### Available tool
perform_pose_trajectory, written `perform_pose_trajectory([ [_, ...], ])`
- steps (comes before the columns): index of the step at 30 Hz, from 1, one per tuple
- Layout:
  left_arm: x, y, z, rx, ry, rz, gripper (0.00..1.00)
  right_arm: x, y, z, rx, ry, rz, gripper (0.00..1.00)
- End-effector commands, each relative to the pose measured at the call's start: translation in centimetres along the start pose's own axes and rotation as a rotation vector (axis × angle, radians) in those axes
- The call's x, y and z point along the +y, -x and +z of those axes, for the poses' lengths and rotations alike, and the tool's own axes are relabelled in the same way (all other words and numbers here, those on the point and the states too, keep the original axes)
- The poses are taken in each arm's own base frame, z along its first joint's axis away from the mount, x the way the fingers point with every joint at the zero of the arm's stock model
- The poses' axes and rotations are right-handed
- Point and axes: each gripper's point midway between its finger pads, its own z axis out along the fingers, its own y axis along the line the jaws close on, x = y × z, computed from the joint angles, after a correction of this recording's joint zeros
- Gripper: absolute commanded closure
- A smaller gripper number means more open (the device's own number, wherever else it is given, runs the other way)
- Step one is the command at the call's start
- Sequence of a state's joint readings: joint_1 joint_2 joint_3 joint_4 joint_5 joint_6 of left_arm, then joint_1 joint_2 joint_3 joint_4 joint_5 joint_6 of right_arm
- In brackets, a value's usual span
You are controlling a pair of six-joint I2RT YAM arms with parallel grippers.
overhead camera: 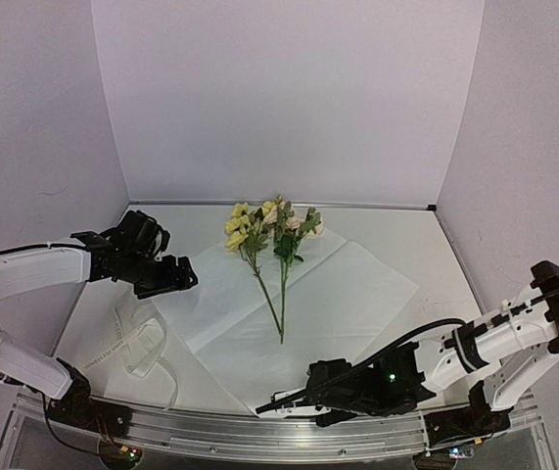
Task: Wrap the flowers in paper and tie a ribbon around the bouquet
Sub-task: Pick up the bottom corner of the flattened wrapping paper from the center of the board.
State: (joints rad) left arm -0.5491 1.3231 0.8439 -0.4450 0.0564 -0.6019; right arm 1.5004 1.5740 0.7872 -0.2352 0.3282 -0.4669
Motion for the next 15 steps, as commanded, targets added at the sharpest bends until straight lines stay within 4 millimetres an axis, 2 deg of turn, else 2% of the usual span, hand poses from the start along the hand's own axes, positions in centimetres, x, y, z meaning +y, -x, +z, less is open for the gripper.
perform_pose_trajectory([
  [1, 0.0, 0.9, -1.0, -0.056, 0.007, -0.004, 0.08, -1.1, 2.3, 0.4, -0.036, -0.121, -0.038, 0.29],
  [7, 0.3, 0.7, -0.8, -0.048, 0.017, -0.009, 0.09, -0.7, 2.6, 1.2, -0.029, -0.131, -0.012, 0.34],
  [15, 0.2, 0.9, -0.3, -0.04, 0.026, -0.005, 0.09, -0.3, 2.8, 1.9, -0.027, -0.138, 0.035, 0.55],
])
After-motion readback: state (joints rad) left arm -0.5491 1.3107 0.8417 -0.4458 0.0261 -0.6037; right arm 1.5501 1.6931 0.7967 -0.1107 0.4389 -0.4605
